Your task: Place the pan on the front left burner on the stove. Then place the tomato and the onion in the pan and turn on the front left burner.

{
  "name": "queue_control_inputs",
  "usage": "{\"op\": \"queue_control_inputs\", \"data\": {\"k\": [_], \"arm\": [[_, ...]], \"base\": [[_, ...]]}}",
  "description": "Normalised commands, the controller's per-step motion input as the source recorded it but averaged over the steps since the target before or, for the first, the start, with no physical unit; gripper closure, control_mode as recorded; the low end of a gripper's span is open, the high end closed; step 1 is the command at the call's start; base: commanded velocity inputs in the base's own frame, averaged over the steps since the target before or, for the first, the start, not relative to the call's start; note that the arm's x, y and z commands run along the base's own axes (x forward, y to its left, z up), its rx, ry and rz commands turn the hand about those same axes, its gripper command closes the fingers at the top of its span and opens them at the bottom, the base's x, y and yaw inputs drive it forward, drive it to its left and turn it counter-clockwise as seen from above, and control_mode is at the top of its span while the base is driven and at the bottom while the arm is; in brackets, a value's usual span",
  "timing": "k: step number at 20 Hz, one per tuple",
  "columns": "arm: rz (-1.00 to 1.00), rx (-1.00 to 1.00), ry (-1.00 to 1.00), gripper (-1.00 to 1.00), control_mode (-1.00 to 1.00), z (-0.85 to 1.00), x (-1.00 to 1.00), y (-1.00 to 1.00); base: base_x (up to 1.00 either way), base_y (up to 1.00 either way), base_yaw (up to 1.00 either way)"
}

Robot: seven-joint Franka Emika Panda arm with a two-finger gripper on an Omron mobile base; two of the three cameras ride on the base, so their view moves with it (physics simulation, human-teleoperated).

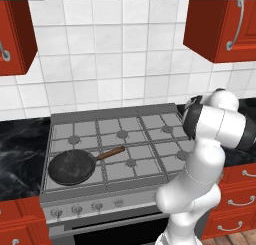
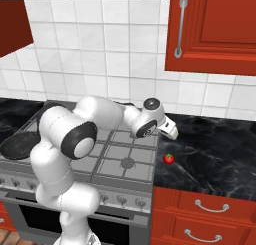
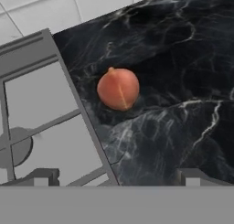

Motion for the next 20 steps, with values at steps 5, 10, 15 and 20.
{"op": "queue_control_inputs", "data": {"k": [5,10,15,20], "arm": [[0.00,0.00,0.00,-1.00,-1.00,-0.07,0.20,-0.06],[0.00,-0.02,0.01,-1.00,-1.00,-0.11,0.19,-0.06],[0.00,-0.03,0.03,-1.00,-1.00,-0.08,0.21,-0.03],[0.00,-0.03,0.04,-1.00,-1.00,-0.07,0.21,0.00]], "base": [[0.00,0.00,0.00],[0.00,0.00,0.00],[0.00,0.00,0.00],[0.00,0.00,0.00]]}}
